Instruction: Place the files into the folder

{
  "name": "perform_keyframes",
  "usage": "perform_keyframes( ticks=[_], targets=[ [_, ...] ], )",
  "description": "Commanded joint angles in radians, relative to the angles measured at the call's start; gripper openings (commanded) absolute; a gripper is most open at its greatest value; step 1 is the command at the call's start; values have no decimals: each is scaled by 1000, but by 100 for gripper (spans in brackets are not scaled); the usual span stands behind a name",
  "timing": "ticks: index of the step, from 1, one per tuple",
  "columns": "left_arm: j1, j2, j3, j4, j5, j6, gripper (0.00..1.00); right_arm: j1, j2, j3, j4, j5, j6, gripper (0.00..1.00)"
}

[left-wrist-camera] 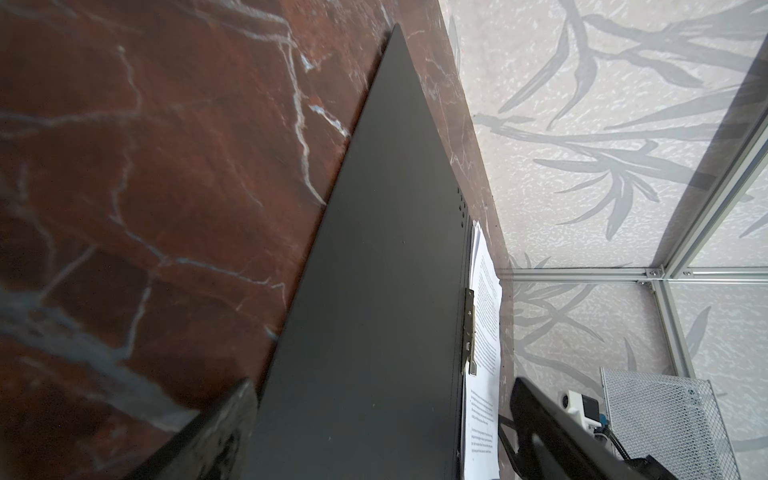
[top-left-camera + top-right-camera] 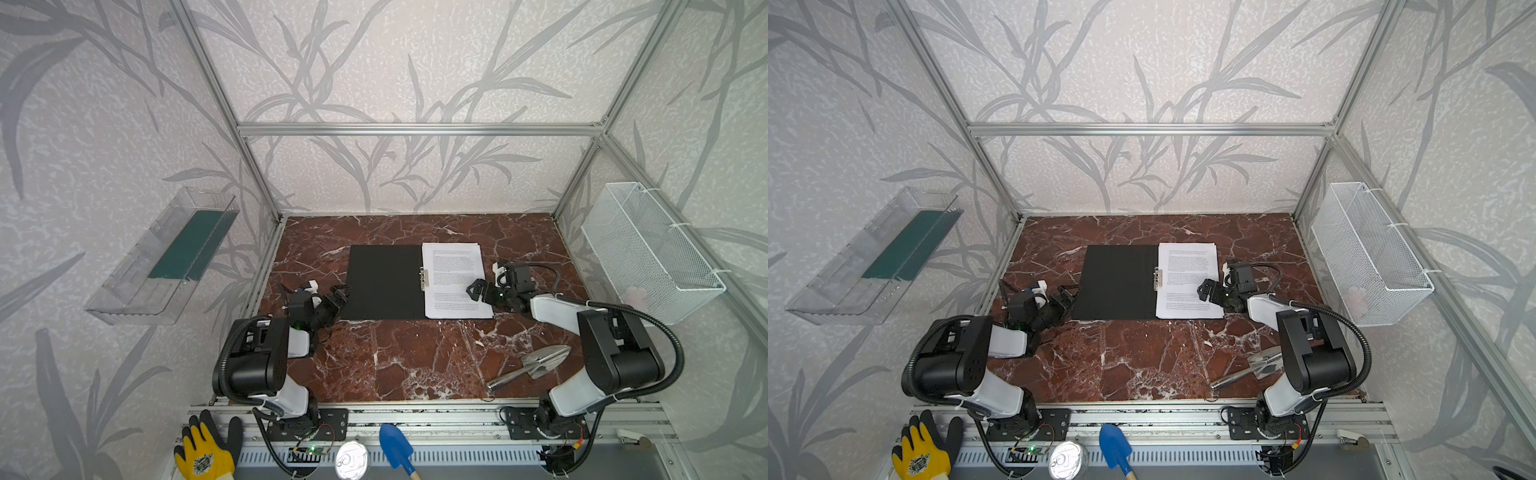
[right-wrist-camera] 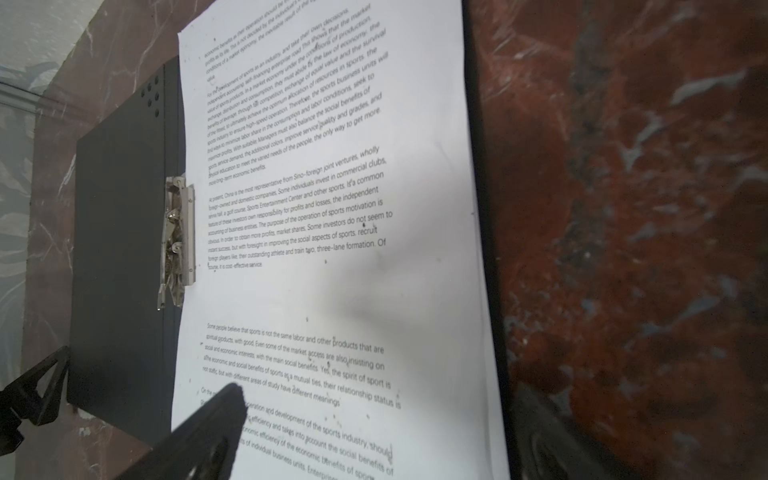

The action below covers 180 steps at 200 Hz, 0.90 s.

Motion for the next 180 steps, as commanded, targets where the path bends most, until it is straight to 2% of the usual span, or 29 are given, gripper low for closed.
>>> perform_keyframes(
  ticks=[1, 30, 65, 91, 117, 134, 180],
  targets=[
    [-113, -66, -12, -47, 217, -86, 95, 45, 13, 3, -68, -178, 19, 99],
    [-189, -207, 31, -128, 223, -88, 95, 39, 2, 4, -75, -179, 15, 99],
    [-283, -429, 144, -471, 179, 38, 98, 34, -15, 4, -85, -178, 8, 99],
    [-390, -492, 217, -549, 124, 71, 99, 34, -35, 2, -87, -180, 8, 99],
    [-502, -450, 312, -608, 83, 124, 99, 28, -50, -3, -82, -195, 15, 99],
    [-576, -377, 386, -618, 74, 162, 99, 20, -66, -13, -69, -209, 26, 99],
    [-772, -170, 612, -751, -43, 333, 99, -20, -142, -49, -64, -204, 48, 99]
  ],
)
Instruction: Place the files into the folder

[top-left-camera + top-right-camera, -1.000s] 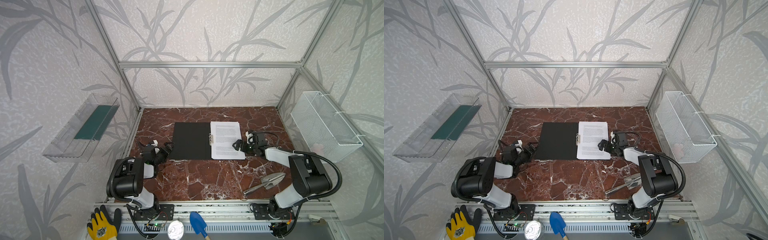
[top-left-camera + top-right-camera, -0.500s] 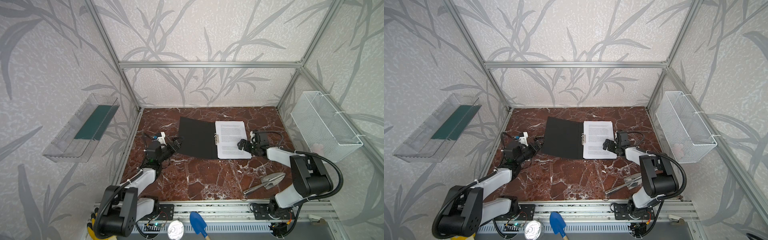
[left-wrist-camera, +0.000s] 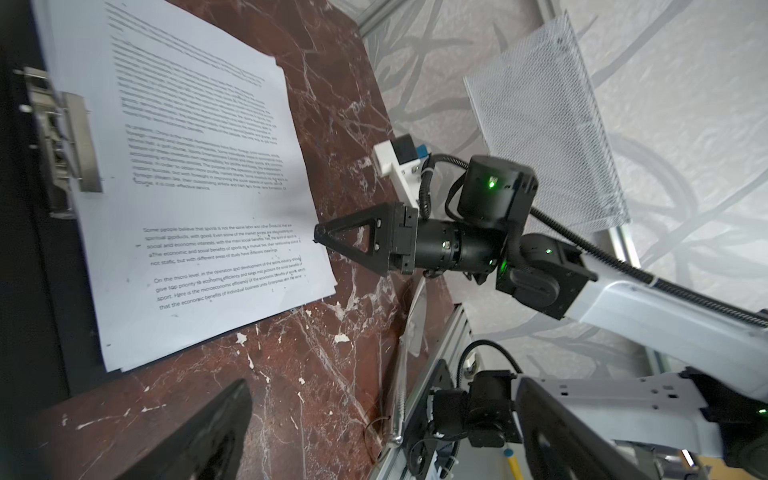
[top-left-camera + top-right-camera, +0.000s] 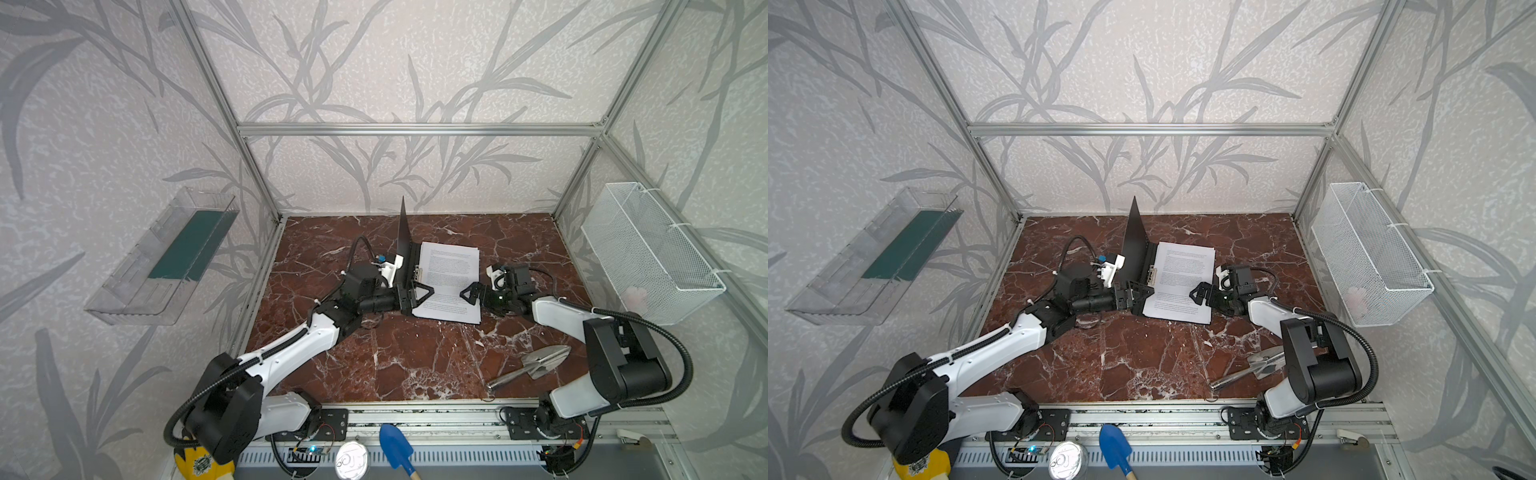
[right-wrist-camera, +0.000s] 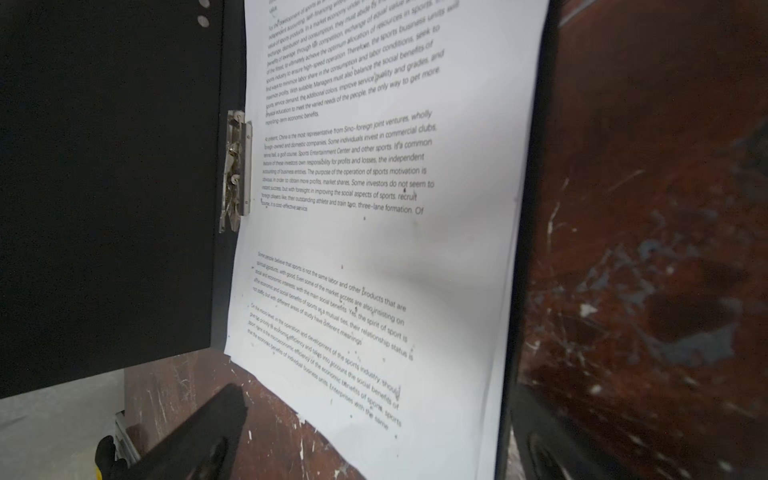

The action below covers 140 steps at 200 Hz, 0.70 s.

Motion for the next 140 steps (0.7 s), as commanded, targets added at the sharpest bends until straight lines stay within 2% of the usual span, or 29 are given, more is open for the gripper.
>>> perform_keyframes(
  ticks=[1, 44, 70, 84, 107, 140],
  targets=[
    [-78, 78, 99, -76, -55, 118, 99, -23, -65, -27, -2, -22, 22, 99],
    [-253, 288, 332, -278, -161, 288, 99, -62, -153, -39, -54, 9, 42, 99],
    [-316, 400, 433, -335, -188, 340, 99, -99, -265, -61, -111, 93, 50, 99],
    [-336, 468, 498, -356, -158, 355, 99, -111, -336, -86, -120, 152, 55, 99],
    [-362, 570, 610, -363, -29, 338, 99, -155, -440, -104, -183, 225, 66, 99],
    [-416, 571, 680, -319, 86, 335, 99, -190, -534, -128, -188, 230, 41, 99]
  ],
)
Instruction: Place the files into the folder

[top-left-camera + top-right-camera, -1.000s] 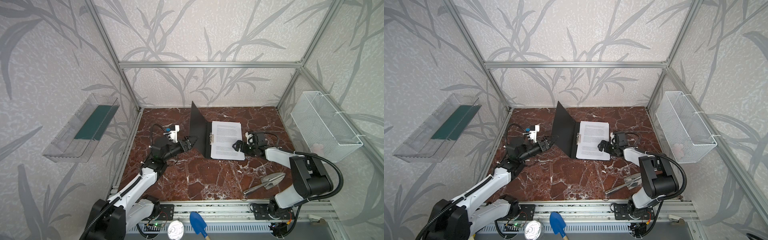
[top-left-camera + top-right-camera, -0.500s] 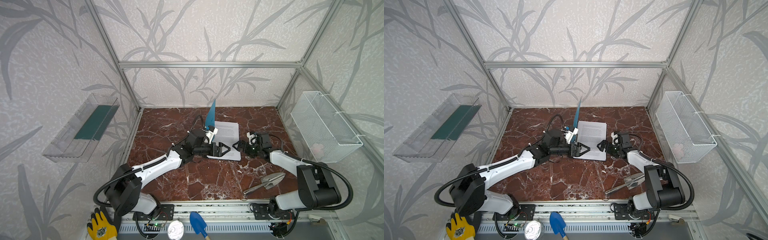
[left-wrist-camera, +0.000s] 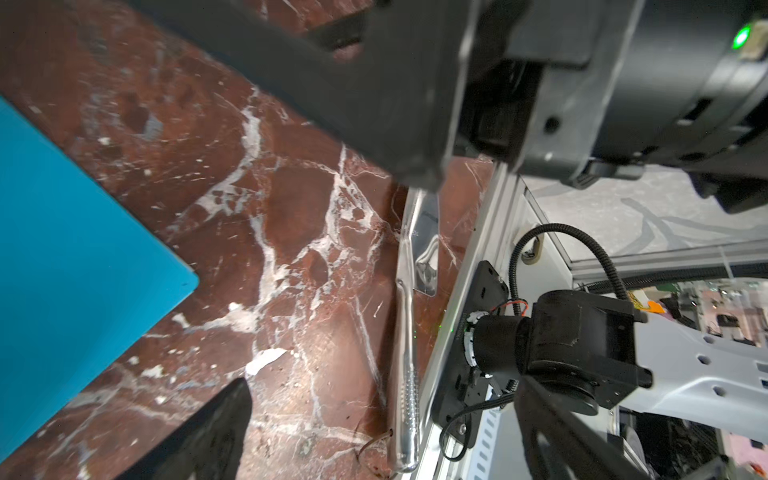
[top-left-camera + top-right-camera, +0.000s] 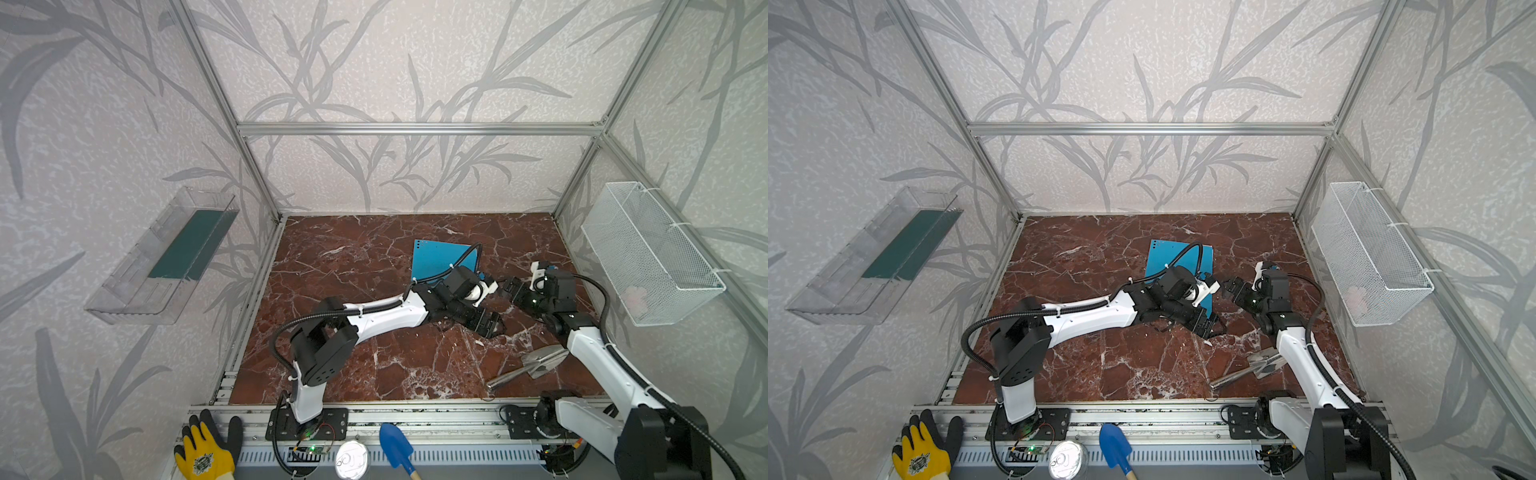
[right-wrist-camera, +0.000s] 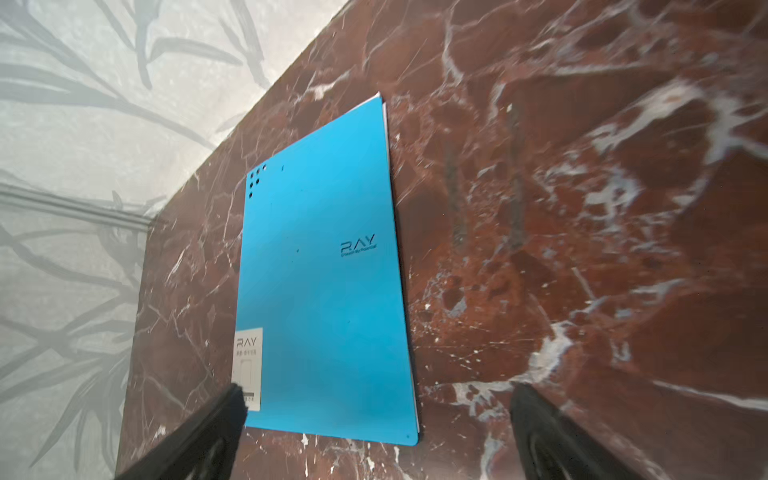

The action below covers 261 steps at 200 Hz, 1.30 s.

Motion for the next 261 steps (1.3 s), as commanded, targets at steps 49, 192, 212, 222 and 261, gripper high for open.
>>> perform_keyframes(
  ticks=[49, 192, 212, 222, 261],
  targets=[
    [85, -400, -332, 277, -1, -102, 99, -11, -9, -32, 64, -158, -29, 99],
    [852, -983, -946, 104, -1217, -30, 99, 32, 91, -228, 660, 458, -411, 99],
    [878, -956, -1004, 267, -1260, 76, 99, 37, 170, -314, 913, 443, -499, 99],
    [904, -951, -987, 236, -1234, 71, 99, 38, 214, -321, 949, 447, -508, 99],
    [982, -736, -1183, 847, -1213, 247, 99, 45, 322, -342, 1099, 396, -583, 99]
  ],
)
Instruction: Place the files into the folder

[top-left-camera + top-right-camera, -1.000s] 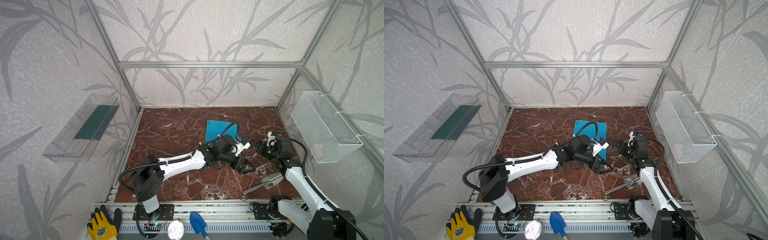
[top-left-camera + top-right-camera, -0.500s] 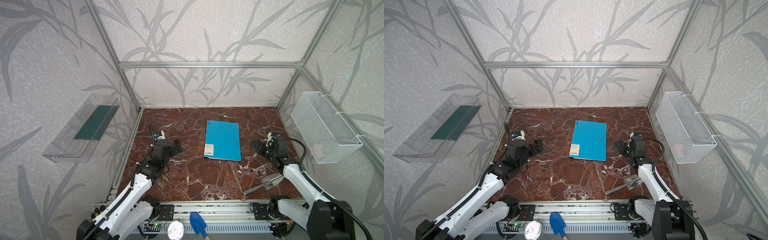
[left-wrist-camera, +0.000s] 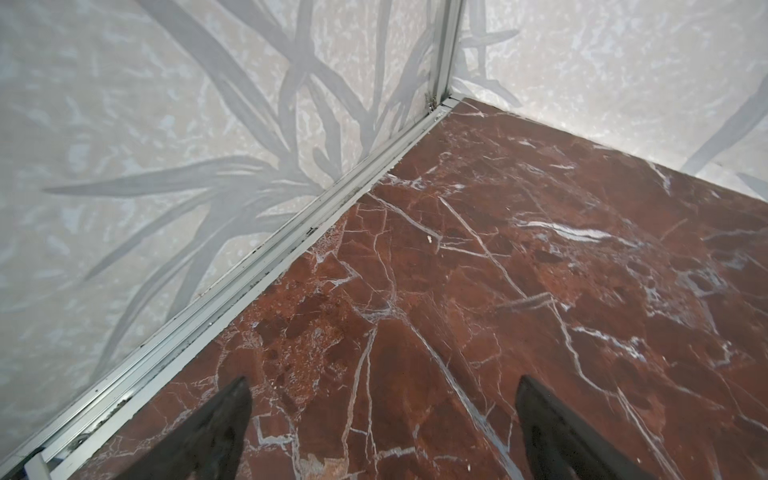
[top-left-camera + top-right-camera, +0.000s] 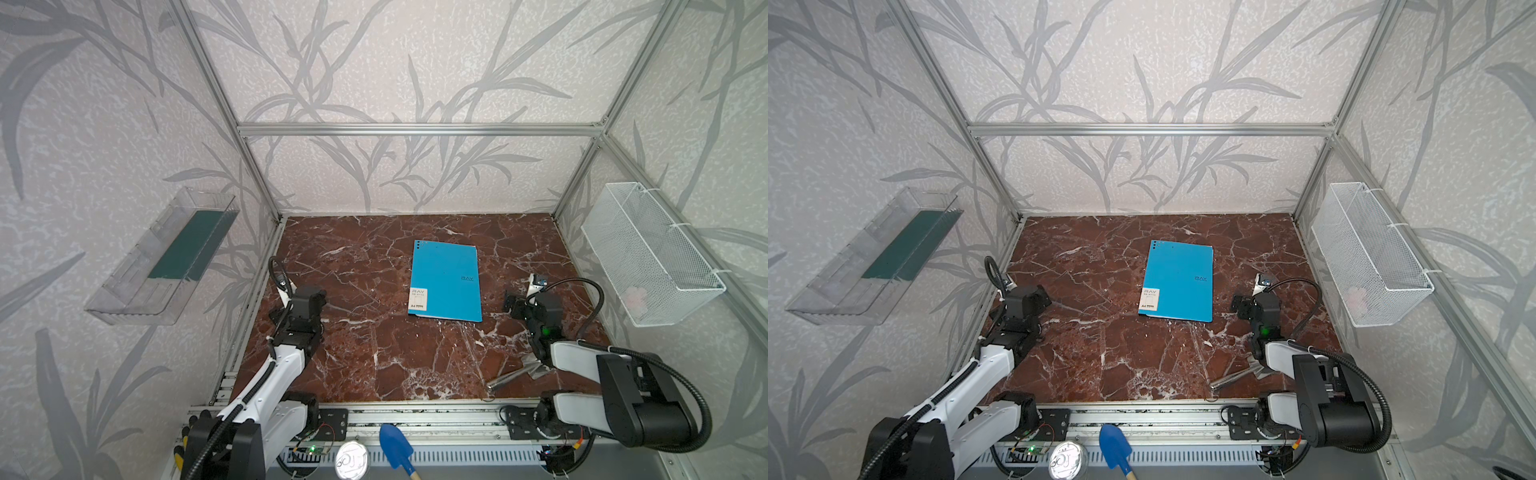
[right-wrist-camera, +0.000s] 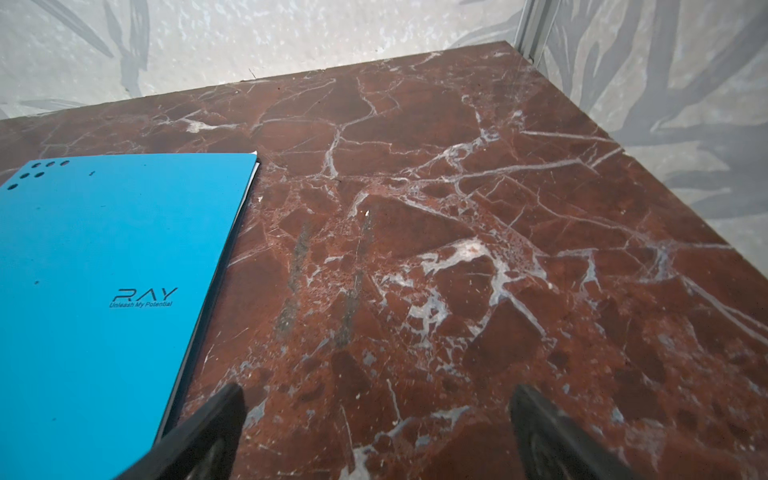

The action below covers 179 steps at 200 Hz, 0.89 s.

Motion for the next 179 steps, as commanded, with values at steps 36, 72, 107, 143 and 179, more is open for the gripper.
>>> perform_keyframes(
  ticks=[36, 72, 107, 143, 179],
  targets=[
    [55, 280, -55, 546, 113, 188, 99, 5, 330, -37, 644, -62, -115, 99],
    [128, 473, -66, 761, 390, 239, 99, 3, 257, 65, 360, -178, -149, 99],
    [94, 533, -4, 733, 375, 300, 99, 5, 270, 94, 327, -250, -178, 99],
    [90, 538, -8, 753, 379, 310, 99, 2, 271, 87, 345, -290, -188, 99],
    [77, 543, -6, 756, 371, 323, 99, 3, 266, 103, 306, -287, -186, 99]
  ],
)
